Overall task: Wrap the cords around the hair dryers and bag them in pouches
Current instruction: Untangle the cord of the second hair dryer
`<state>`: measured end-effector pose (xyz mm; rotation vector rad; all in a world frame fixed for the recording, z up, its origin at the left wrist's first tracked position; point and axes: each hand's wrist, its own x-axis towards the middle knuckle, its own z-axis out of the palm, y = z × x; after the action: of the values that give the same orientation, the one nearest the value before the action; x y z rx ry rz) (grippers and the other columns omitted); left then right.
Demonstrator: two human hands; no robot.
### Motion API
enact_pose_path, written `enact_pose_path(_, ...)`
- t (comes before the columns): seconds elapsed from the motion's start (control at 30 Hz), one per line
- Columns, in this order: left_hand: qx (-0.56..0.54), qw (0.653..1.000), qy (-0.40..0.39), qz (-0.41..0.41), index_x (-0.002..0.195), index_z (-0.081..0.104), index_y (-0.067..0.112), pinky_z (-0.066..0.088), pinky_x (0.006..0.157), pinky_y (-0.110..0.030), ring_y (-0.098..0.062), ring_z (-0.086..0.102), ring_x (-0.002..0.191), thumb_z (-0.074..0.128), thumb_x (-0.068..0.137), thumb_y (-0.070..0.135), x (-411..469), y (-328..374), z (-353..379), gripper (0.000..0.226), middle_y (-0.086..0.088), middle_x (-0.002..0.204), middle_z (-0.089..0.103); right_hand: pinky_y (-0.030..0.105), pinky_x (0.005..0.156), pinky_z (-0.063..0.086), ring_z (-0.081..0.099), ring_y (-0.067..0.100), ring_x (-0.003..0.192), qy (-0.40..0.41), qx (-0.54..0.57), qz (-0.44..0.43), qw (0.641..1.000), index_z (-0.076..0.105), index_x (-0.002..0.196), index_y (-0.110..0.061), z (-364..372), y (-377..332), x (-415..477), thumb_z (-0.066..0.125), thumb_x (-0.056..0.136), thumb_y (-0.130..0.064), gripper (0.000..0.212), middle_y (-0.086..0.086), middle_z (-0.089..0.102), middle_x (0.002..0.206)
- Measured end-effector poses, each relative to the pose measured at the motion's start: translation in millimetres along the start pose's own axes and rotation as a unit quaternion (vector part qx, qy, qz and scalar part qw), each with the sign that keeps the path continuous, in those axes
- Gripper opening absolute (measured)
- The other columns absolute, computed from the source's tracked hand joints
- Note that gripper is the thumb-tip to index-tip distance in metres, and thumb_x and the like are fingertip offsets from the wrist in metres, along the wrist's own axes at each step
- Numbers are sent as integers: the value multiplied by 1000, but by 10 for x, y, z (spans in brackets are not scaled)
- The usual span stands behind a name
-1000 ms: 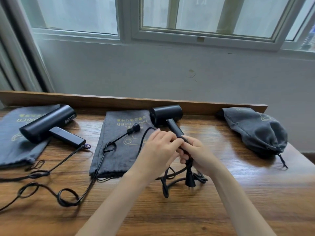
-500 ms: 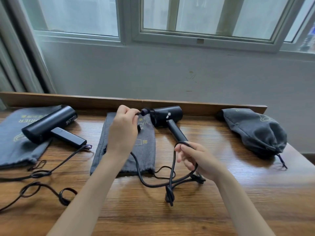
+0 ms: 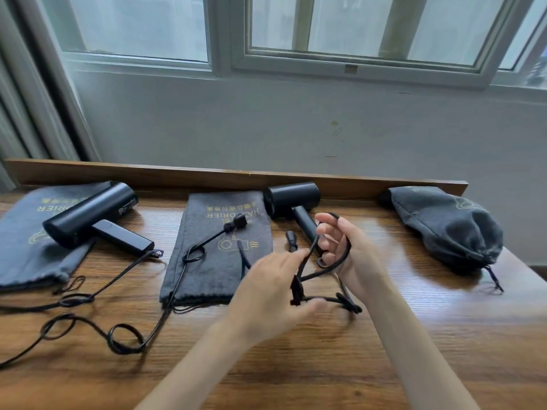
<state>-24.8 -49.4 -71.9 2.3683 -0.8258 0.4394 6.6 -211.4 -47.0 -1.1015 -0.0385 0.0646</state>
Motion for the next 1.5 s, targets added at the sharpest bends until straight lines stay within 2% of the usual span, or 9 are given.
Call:
enact_pose_path(0.17, -40, 993, 90, -65, 116, 60, 15, 43, 81, -17, -4, 49, 88, 59, 79, -3, -49, -107, 23, 41, 9, 94, 56, 12, 35, 22, 24, 2, 39, 25, -144, -115, 983, 65, 90, -8, -81, -68, 6, 39, 97, -21, 29, -8, 36, 48)
enact_pose_path(0.33, -132, 966, 156, -159, 96, 60, 20, 41, 67, -7, 2, 54, 81, 66, 82, 7, -97, -144, -173, 20, 10, 84, 58, 8, 53, 35, 49, -1, 55, 55, -371, -265, 888, 66, 77, -19, -215, -256, -23, 47, 89, -17, 23, -15, 61, 59)
enact_pose_path(0.47, -400, 868, 124, -267, 88, 61, 14, 50, 60, -17, -4, 63, 71, 69, 78, 3, -54, -127, -263, 17, 3, 78, 68, 25, 72, 42, 54, 14, 79, 52, -455, -240, 856, 66, 88, -30, -376, -287, 34, 48, 96, -20, 22, 1, 62, 86)
enact_pose_path(0.67, -535, 796, 93, -267, 98, 64, 13, 51, 67, -15, -4, 66, 80, 57, 85, 1, -36, -70, -222, 19, 1, 86, 74, 27, 59, 47, 51, 6, 59, 100, -503, -160, 844, 67, 100, -20, -463, -207, 3, 44, 95, -5, 28, -4, 59, 73)
enact_pose_path(0.87, -583, 770, 82, -246, 98, 65, 10, 51, 64, -15, -5, 64, 76, 55, 82, 7, -25, -41, -175, 19, -5, 87, 73, 27, 93, 43, 52, 10, 112, -41, -731, -89, 675, 59, 96, -33, -305, -238, -40, 54, 89, -36, 9, -12, 62, 109)
enact_pose_path(0.97, -612, 747, 75, -251, 97, 65, 10, 50, 64, -15, -6, 63, 77, 53, 81, 13, -13, -58, -174, 21, -5, 88, 73, 51, 117, 2, 15, 10, 142, -107, -802, -57, 585, 60, 110, -39, -218, -258, -88, 46, 94, -39, 22, -18, 39, 143)
enact_pose_path(1.03, -599, 755, 62, -260, 97, 65, 11, 50, 67, -16, -7, 64, 80, 47, 89, 7, -4, -79, -175, 20, -4, 88, 73, 51, 116, -7, 17, 5, 142, -135, -778, -89, 607, 56, 119, -38, -158, -258, -131, 48, 94, -34, 27, -19, 42, 142)
enact_pose_path(1.2, -541, 799, 34, -259, 94, 64, 12, 50, 68, -16, -5, 65, 80, 45, 94, 4, 46, -22, -181, 20, 6, 82, 71, 15, 88, 46, 57, -5, 100, -180, -587, -163, 772, 57, 110, -35, 65, -127, -138, 58, 90, -26, 22, -22, 63, 101)
enact_pose_path(1.5, -480, 817, 127, -293, 82, 67, 13, 49, 50, -16, -11, 67, 70, 52, 91, -1, 131, 64, -165, 22, -3, 73, 72, 14, 75, 47, 58, 4, 80, -129, -545, -219, 799, 55, 81, -22, 122, -43, -90, 63, 86, -14, 12, -10, 60, 77)
